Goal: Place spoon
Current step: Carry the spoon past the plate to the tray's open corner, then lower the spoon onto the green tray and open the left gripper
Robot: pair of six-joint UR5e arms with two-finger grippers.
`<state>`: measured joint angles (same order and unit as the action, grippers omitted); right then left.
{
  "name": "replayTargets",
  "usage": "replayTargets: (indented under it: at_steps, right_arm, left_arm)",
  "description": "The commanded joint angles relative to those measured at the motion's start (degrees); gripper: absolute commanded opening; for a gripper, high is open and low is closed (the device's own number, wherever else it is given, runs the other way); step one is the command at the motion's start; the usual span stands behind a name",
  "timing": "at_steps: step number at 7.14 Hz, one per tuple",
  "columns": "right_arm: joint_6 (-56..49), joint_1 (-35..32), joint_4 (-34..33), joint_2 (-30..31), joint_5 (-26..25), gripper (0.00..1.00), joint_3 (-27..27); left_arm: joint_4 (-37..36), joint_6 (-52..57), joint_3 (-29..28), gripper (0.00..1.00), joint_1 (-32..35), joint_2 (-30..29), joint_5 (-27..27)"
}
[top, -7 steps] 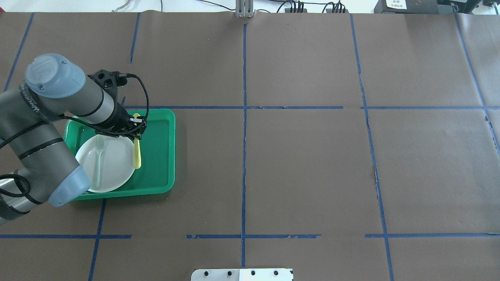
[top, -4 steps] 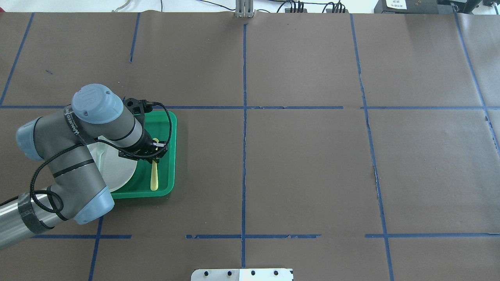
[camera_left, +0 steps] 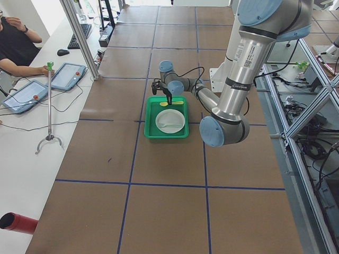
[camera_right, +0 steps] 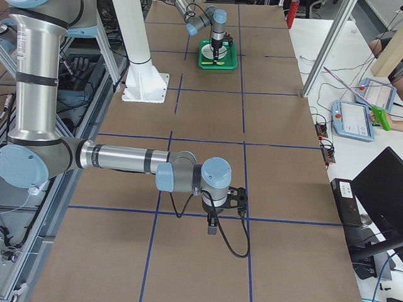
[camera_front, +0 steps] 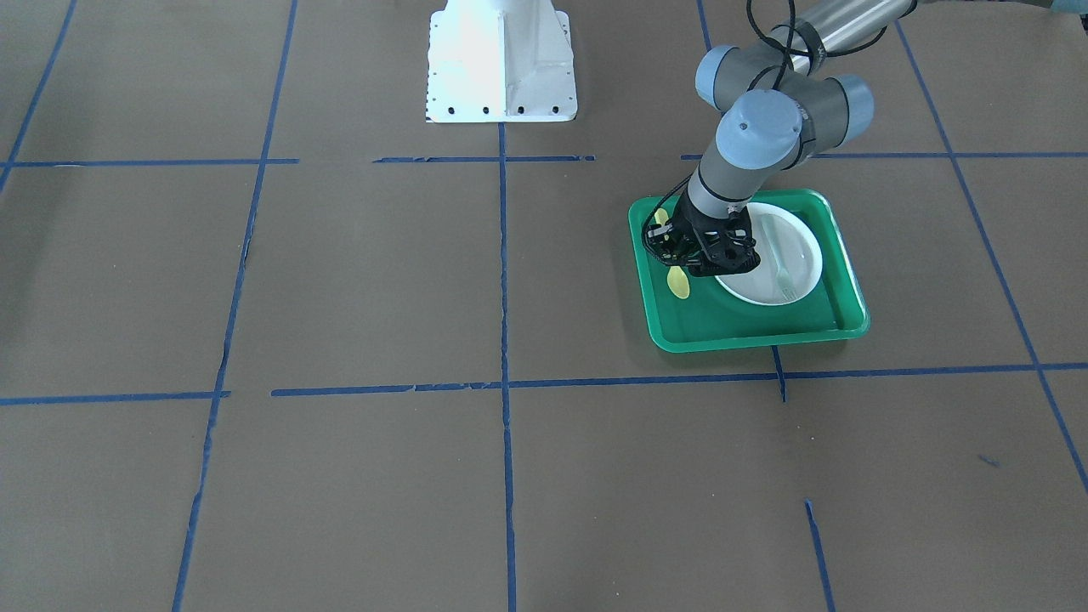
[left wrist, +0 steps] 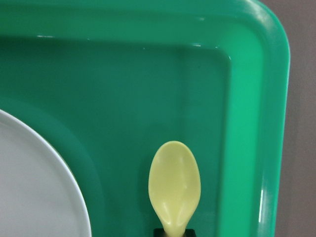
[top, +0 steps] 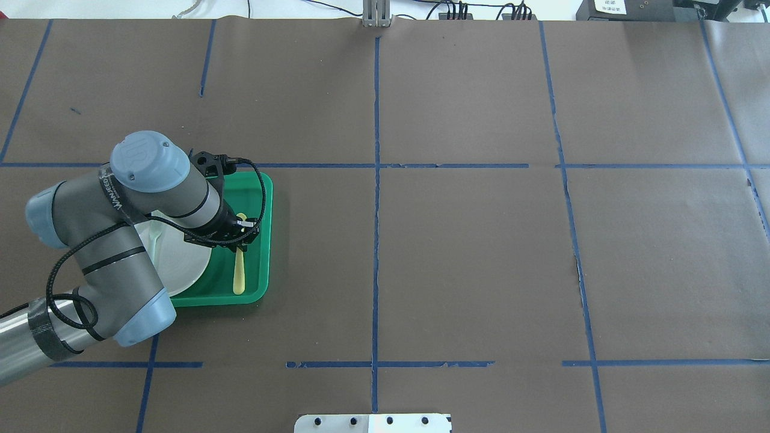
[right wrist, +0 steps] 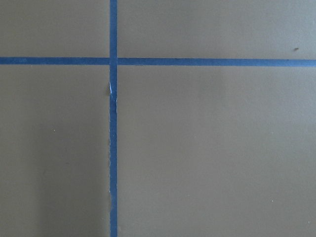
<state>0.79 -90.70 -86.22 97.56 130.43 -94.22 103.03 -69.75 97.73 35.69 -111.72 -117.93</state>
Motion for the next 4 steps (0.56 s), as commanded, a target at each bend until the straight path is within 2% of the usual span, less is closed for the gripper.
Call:
replayTargets:
  at_steps: [1, 2, 4]
  right_arm:
    - [-0.1, 0.0, 0.0, 0.0, 0.0, 1.0, 0.0]
    - [0.0, 0.0, 0.0, 0.0, 0.0, 1.0, 0.0]
    - [0.0, 0.0, 0.1, 0.0, 0.0, 1.0, 0.0]
  left_arm:
    - [0.2, 0.3, -0.1, 0.85, 0.3, 0.0, 0.1]
    - [0.1, 0.2, 0.2, 1.0, 0.4, 0.0, 0.1]
    - [0.1, 0.3, 1.5, 1.0, 2.0, 0.0, 0.2]
